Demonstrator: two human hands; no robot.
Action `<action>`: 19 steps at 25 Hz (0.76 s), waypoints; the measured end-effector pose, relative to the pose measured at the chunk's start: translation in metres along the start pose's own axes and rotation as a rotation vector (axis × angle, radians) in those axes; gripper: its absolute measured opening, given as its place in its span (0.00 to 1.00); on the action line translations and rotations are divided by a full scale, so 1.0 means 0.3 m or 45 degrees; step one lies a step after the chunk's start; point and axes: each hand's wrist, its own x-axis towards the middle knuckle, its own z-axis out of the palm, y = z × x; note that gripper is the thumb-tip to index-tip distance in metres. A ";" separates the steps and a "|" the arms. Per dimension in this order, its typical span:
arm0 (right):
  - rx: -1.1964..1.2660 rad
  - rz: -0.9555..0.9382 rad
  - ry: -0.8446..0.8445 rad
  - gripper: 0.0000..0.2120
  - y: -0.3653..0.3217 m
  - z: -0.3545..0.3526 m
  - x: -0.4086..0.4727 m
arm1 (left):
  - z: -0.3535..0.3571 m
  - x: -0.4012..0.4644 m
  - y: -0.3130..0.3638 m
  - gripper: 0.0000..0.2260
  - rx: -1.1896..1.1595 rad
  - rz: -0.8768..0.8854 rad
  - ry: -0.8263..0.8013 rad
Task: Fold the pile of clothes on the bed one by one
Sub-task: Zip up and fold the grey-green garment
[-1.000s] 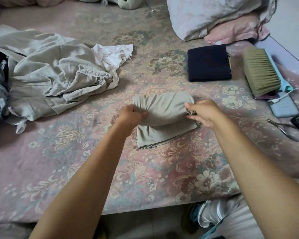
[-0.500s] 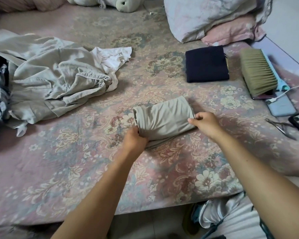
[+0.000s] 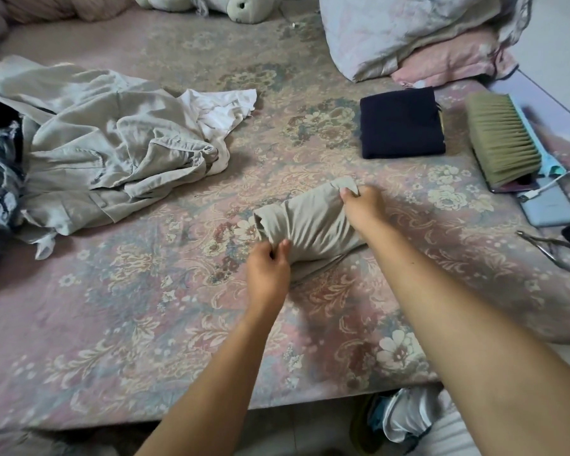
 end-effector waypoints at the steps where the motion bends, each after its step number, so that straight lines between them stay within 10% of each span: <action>1: -0.060 -0.053 -0.035 0.13 0.011 -0.006 -0.003 | -0.002 -0.013 -0.029 0.17 0.091 0.024 -0.024; 4: -0.175 -0.085 -0.117 0.14 0.029 -0.028 0.004 | -0.022 0.011 -0.016 0.10 0.031 -0.034 -0.123; 10: -0.347 -0.172 -0.053 0.15 0.028 -0.033 0.007 | -0.032 0.211 0.105 0.32 -0.158 -0.646 -0.023; 15: -0.280 -0.151 0.116 0.14 0.000 0.003 -0.010 | 0.049 0.142 0.094 0.08 -0.120 -0.410 0.214; 19: -0.362 -0.251 0.213 0.11 0.030 -0.002 -0.004 | 0.070 0.066 0.059 0.10 -0.111 -0.122 0.384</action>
